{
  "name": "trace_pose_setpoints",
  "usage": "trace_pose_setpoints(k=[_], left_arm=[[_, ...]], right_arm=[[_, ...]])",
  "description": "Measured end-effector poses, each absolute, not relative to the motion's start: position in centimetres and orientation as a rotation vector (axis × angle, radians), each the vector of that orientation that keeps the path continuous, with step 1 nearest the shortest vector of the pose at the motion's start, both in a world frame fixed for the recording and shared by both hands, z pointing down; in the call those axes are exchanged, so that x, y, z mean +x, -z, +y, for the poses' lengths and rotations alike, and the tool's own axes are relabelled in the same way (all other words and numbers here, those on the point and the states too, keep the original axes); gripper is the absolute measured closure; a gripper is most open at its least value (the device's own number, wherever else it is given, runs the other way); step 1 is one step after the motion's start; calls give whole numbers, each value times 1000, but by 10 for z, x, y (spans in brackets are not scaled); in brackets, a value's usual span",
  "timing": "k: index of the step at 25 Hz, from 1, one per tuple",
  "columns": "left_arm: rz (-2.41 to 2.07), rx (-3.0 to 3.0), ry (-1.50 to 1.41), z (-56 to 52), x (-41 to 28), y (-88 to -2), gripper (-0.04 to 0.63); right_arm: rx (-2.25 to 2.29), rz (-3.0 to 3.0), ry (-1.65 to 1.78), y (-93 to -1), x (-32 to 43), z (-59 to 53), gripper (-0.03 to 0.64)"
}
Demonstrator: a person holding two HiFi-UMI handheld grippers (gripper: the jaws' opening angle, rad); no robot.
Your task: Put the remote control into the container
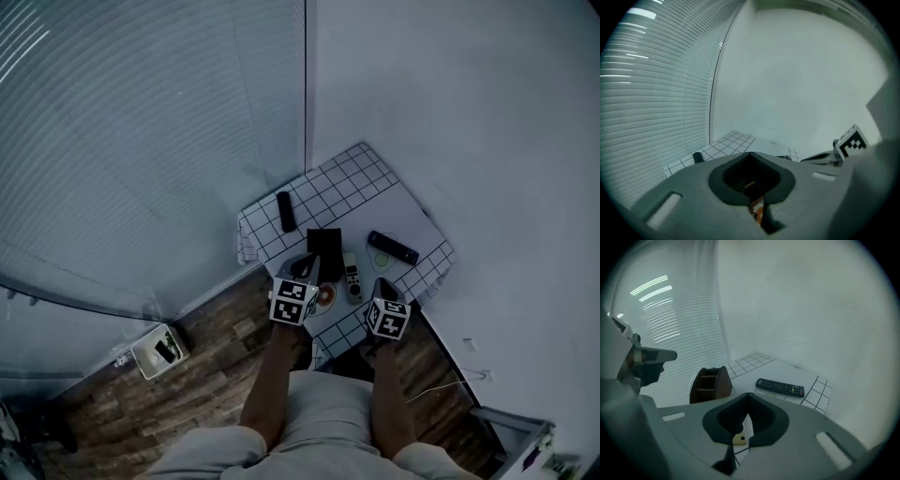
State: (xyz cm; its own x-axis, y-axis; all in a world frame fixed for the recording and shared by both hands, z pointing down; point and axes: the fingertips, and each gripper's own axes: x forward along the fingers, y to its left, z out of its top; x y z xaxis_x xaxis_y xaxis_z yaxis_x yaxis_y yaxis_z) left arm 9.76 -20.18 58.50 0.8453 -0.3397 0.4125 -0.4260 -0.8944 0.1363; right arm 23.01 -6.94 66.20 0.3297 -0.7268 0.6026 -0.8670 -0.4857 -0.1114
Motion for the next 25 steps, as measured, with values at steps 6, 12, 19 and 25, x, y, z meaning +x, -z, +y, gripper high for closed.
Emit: trace_pose_setpoints(k=[6,12,19,25], left_arm=[[-656,2718,-574,-228,99,-607,595],[-731,2648,-597,-258,104,-628,595],[-810,2588,-613,-283,102,-640,595],[-804,2565,-616,-281,98,-645,595]], right_arm=[[2177,-1463,-940,-701,223,-94,576],[1976,-1509,-1025,-745,214,-130,453],[1764,-1471,-1043,-797,206,-143,383],[1763,-1457,-1043,-800,206,-142,397]])
